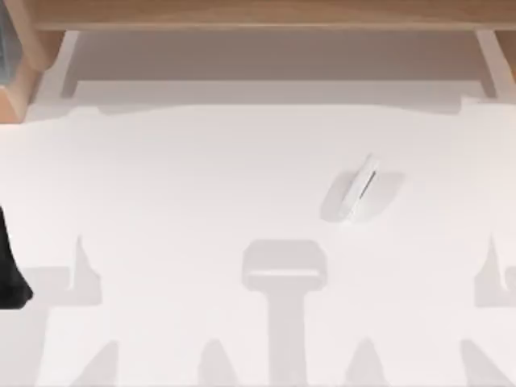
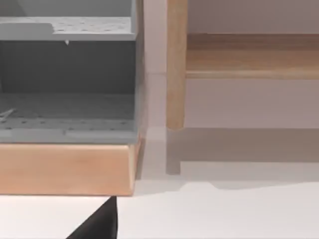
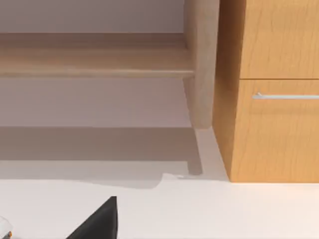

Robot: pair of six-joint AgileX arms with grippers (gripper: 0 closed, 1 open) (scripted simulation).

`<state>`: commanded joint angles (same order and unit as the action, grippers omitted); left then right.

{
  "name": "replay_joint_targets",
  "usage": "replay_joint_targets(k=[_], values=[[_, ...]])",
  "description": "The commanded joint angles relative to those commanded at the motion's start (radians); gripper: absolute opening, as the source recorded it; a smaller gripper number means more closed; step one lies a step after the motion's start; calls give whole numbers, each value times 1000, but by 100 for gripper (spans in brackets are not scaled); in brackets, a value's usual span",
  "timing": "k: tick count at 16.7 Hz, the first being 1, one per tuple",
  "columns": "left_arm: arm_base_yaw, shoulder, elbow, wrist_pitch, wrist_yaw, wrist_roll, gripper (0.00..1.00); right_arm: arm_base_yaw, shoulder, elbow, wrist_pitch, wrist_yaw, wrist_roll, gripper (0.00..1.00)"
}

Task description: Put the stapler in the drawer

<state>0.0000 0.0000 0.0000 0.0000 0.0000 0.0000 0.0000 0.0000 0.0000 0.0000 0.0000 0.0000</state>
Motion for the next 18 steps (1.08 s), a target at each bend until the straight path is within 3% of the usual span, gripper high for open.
replay_joint_targets(k=[4, 8, 18], values=[[0, 0, 0, 0, 0, 0, 100, -5, 29, 16, 18, -6, -25, 100], [0, 0, 0, 0, 0, 0, 100, -46, 201, 114, 126, -37, -169, 100], [0, 0, 0, 0, 0, 0, 100, -271, 1095, 594, 649, -165, -844, 100]])
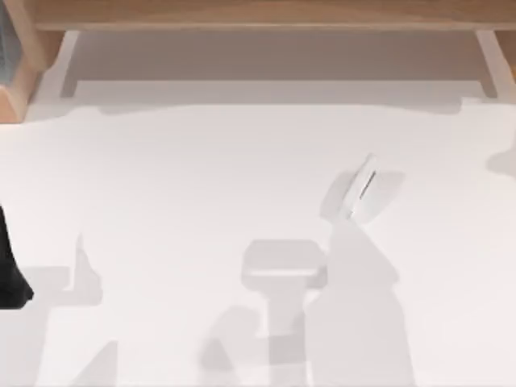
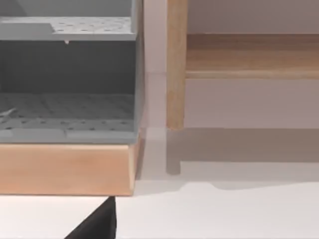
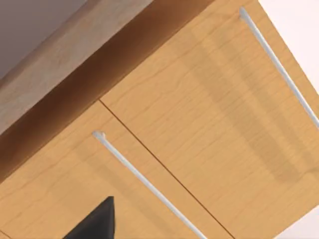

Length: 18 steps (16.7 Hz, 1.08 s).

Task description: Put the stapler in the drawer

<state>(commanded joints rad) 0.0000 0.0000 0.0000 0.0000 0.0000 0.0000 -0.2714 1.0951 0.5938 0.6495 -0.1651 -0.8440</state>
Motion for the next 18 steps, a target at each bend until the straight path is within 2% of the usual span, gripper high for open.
replay_joint_targets(k=[5, 10, 14, 18], values=[[0, 0, 0, 0, 0, 0, 100, -101, 550, 238, 264, -96, -339, 100], [0, 0, 0, 0, 0, 0, 100, -165, 999, 421, 463, -196, -585, 100], [0, 0, 0, 0, 0, 0, 100, -186, 1179, 495, 545, -248, -696, 100], [0, 0, 0, 0, 0, 0, 100, -188, 1206, 506, 558, -258, -714, 100]])
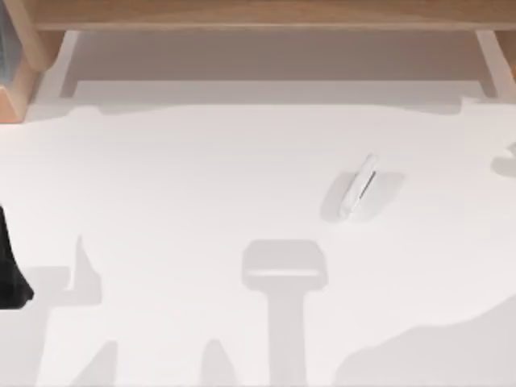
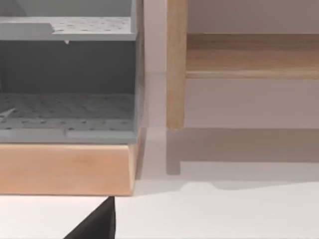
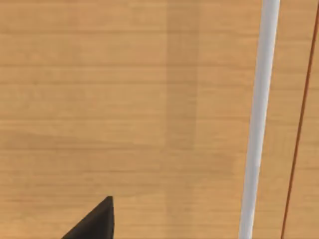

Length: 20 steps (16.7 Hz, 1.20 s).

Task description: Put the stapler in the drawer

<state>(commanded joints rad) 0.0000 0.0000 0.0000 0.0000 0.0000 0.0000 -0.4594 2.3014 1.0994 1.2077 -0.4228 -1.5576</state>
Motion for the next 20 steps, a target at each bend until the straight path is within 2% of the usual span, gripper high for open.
replay_joint_targets(k=[14, 20], values=[[0, 0, 0, 0, 0, 0, 100, 24, 52, 115, -63, 24, -1, 100], [0, 0, 0, 0, 0, 0, 100, 24, 52, 115, -63, 24, -1, 55]])
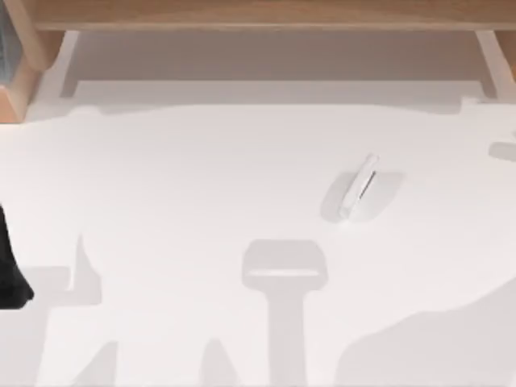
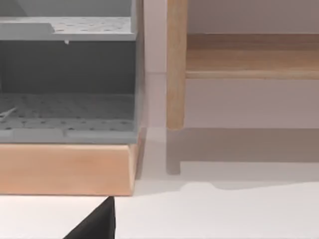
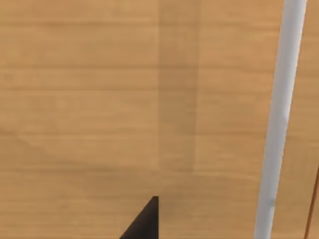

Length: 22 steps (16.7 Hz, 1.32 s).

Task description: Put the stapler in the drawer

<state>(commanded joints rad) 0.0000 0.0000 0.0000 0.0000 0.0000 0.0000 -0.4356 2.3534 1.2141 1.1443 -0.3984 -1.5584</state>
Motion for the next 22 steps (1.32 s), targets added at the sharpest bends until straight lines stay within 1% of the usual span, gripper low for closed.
replay_joint_targets(k=[7, 8, 17, 19, 22], values=[[0, 0, 0, 0, 0, 0, 100, 0, 0, 0, 0, 0, 0, 2], [0, 0, 0, 0, 0, 0, 100, 0, 0, 0, 0, 0, 0, 0], [0, 0, 0, 0, 0, 0, 100, -4, -1, -4, 0, 0, 2, 0], [0, 0, 0, 0, 0, 0, 100, -14, -24, -41, 23, -9, 4, 0], [0, 0, 0, 0, 0, 0, 100, -40, -73, -168, 85, -38, 6, 0]])
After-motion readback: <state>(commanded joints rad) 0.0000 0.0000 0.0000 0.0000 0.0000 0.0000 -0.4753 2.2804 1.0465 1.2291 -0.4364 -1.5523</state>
